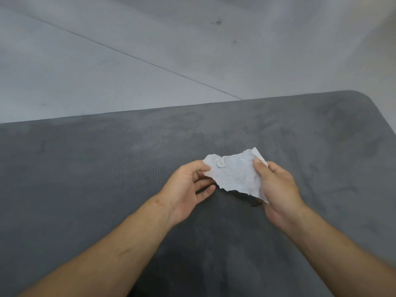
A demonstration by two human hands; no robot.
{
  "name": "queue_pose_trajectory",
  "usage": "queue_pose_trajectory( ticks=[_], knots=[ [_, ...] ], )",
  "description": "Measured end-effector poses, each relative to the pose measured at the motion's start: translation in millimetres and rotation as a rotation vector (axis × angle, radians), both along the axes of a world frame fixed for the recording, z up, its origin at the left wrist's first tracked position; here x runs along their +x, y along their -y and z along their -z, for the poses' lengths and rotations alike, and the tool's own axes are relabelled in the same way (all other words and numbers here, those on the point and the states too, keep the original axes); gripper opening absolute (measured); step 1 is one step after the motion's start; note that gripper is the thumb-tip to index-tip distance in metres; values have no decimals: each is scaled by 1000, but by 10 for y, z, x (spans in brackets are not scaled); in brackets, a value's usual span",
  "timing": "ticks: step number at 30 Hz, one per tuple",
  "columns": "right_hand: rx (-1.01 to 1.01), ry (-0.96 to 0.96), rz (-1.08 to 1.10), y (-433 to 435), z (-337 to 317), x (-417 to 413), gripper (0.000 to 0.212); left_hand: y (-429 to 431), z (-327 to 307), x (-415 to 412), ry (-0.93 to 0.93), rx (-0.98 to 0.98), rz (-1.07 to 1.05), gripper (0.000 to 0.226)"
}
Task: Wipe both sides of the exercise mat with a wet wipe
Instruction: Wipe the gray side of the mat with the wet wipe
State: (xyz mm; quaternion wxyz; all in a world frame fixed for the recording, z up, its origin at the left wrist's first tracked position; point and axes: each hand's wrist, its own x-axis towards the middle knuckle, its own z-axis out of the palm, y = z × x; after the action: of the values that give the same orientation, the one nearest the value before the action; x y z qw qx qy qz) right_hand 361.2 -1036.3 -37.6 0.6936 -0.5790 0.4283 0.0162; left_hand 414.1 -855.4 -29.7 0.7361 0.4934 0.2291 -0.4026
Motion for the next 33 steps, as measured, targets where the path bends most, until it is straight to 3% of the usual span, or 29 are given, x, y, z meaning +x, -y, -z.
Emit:
queue_pose_trajectory(
  ticks=[4, 7, 11, 13, 16, 18, 22, 26, 30, 33],
  knots=[
    [-151, 23, -68, -35, 18, 10, 18, 53, 37, 50, -31, 78, 4, 16],
    [-238, 48, -86, -23, 38, 7, 33, 128, 87, 64, 2, 185, -87, 3],
    [-392, 7, -129, 3, 104, 7, 45, 211, 110, 33, 76, 213, -213, 6],
    [-498, -42, -189, 4, 131, 4, 44, 252, 120, 4, 135, 292, -183, 10],
    [-604, -99, -239, 16, 179, -17, 46, 285, 200, -17, 283, 552, -22, 37],
    [-656, -153, -266, 63, 213, -41, 47, 297, 210, -10, 345, 647, 70, 35],
    [-745, -242, -304, 203, 262, -123, 46, 279, 198, 2, 381, 670, 82, 22],
    [-823, -205, -311, 263, 244, -180, 40, 182, 154, -28, 398, 641, 141, 29],
    [-790, -169, -266, 255, 254, -165, 42, 108, 105, -75, 335, 588, 180, 37],
    [-759, -146, -263, 217, 226, -157, 45, 112, 90, -86, 309, 582, 97, 29]
  ],
)
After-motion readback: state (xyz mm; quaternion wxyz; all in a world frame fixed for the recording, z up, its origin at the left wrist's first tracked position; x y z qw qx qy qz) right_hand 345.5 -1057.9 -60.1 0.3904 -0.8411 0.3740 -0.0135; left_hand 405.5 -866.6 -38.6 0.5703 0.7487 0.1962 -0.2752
